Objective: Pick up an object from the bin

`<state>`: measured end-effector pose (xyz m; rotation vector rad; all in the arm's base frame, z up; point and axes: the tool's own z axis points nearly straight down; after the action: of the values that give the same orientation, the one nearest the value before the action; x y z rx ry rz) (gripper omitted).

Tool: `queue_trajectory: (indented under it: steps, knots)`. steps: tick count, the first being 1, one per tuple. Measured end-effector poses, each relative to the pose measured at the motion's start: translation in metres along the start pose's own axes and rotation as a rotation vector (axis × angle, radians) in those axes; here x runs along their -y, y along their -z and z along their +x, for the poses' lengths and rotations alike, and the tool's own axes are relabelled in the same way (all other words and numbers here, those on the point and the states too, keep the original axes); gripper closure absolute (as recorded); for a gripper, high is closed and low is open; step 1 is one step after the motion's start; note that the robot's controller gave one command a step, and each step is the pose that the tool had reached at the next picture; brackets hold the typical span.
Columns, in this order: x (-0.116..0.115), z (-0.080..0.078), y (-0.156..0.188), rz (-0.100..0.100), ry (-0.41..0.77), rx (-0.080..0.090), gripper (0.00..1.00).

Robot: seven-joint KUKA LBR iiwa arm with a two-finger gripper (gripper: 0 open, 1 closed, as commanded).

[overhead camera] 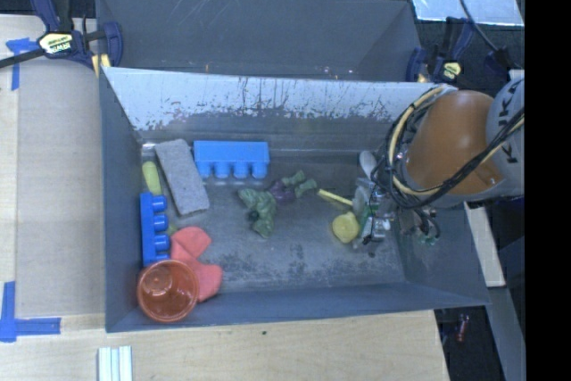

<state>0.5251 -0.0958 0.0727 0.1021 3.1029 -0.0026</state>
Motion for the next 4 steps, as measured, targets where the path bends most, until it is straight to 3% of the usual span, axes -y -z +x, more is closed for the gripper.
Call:
queue_trajectory:
  steps: [2,4]
  knots:
    - [0.0045,0.0037,0.0002,0.000,0.024,0.005,1.00]
    - [0.0090,0.0034,-0.0004,0.000,0.149,0.013,1.00]
